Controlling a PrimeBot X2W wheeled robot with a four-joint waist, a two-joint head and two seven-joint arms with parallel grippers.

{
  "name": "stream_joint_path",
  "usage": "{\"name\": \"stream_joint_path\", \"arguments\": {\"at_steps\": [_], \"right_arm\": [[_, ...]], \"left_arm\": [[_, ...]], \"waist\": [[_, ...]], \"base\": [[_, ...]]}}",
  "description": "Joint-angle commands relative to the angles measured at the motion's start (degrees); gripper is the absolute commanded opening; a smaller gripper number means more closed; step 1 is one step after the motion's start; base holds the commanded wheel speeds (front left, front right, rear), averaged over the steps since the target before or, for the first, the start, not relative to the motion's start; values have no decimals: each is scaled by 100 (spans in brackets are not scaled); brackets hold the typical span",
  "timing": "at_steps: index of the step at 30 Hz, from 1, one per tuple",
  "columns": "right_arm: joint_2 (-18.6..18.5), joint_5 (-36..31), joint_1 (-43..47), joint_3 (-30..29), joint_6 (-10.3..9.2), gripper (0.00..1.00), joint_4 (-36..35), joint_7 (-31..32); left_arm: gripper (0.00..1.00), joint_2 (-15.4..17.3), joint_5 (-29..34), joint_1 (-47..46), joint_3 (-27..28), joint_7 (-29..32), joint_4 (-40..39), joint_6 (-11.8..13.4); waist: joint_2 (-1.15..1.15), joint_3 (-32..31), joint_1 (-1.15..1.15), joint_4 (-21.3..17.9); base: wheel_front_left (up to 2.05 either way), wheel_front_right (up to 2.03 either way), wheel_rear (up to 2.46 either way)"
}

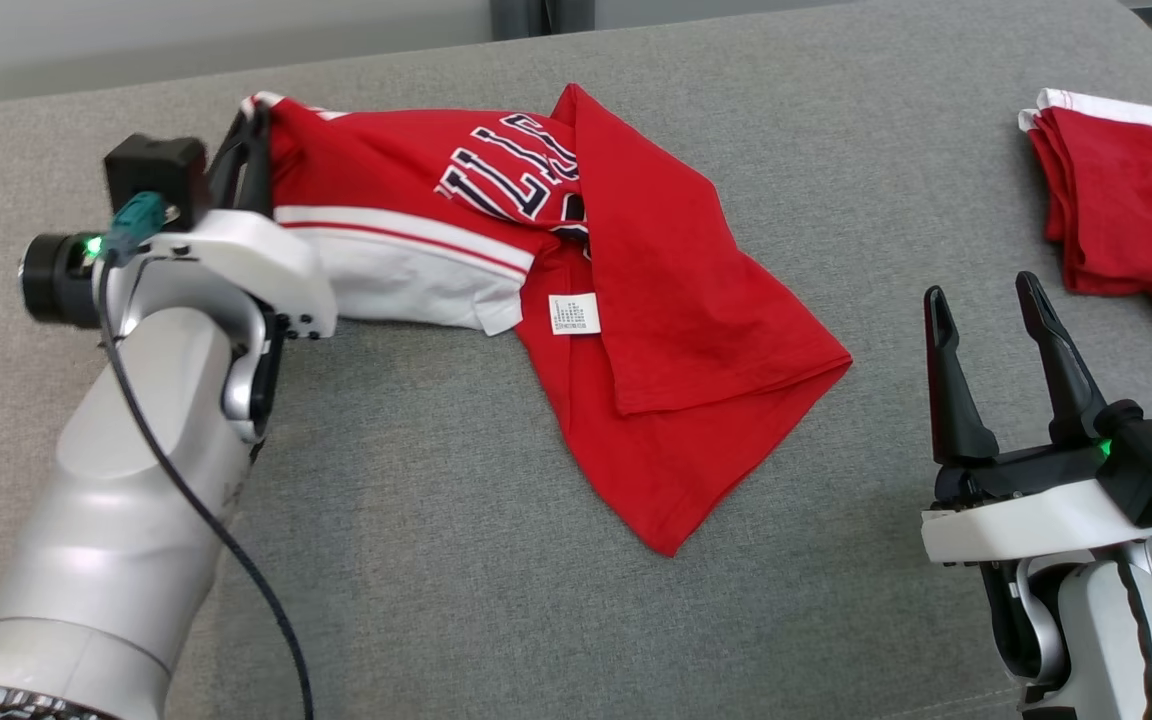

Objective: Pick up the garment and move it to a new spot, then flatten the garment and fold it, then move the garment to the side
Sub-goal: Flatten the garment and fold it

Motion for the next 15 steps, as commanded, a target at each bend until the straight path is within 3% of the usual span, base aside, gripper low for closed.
{"name": "stream_joint_path", "arguments": {"at_steps": [1,8,10,15], "right_arm": [[-34,-33,-38,-13,0,100,-28,-29],[-35,-77,-72,36,0,100,23,-28],[-34,-86,-85,56,0,100,31,-28],[-35,-100,-86,76,0,100,49,-28]], "left_arm": [[0,74,-62,82,120,-8,130,-32],[3,242,-66,254,468,-8,659,-8],[100,241,-85,242,540,-8,787,24],[100,186,23,256,667,-8,681,68]], "waist": [[0,15,0,29],[0,25,0,140],[0,17,0,172],[0,-15,0,228]], "base": [[0,0,0],[0,0,0],[0,0,0],[0,0,0]]}}
